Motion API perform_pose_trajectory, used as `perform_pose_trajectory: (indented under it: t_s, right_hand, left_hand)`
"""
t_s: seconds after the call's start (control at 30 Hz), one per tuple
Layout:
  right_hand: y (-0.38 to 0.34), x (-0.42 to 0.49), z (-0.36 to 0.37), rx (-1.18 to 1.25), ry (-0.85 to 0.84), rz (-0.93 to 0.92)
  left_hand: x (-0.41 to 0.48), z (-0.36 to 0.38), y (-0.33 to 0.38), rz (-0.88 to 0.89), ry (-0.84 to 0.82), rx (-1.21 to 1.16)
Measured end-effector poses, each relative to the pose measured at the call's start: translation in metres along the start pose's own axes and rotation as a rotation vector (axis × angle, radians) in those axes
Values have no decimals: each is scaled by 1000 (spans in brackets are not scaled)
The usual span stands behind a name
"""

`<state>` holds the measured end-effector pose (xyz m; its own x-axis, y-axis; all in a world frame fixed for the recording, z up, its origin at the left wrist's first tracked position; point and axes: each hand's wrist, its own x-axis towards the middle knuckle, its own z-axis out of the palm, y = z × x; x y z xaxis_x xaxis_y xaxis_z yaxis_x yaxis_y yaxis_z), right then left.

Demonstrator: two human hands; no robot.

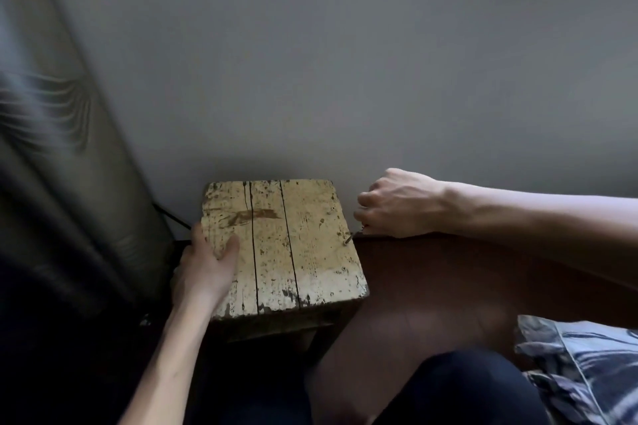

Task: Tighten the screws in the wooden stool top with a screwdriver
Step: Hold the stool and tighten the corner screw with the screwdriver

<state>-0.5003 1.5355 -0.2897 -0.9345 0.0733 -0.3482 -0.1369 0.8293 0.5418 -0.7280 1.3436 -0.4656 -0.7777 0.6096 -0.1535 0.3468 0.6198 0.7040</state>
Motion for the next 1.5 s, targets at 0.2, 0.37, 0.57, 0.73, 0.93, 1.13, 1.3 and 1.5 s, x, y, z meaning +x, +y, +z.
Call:
perform_pose_trajectory:
  t_s: [0.2,0.37,0.57,0.73,0.93,1.13,1.3,1.5]
  right_hand:
    - [-2,10,-2,171,-19,285]
    - [-8,31,-5,527,-165,666]
    - [-6,15,-10,562,-148,505]
    - [1,1,-11,159,-74,193]
    - [2,0,-5,-2,-33,-32]
    - [-3,14,6,409,-45,451]
    - [0,25,2,645,-179,658]
    - [-5,9,-4,390,-59,386]
  left_hand:
    - [5,-1,2,0,13,9]
    - [2,1,-3,-1,-2,31]
    - [-2,-1,0,-8,-10,-11]
    - [-2,-2,0,-13,-17,-9]
    - [2,-1,-1,5,-6,16]
    - [7,2,-2,-1,16,48]
    - [2,1,-1,-12,-5,29]
    - [-4,-4,2,-14,-27,-2]
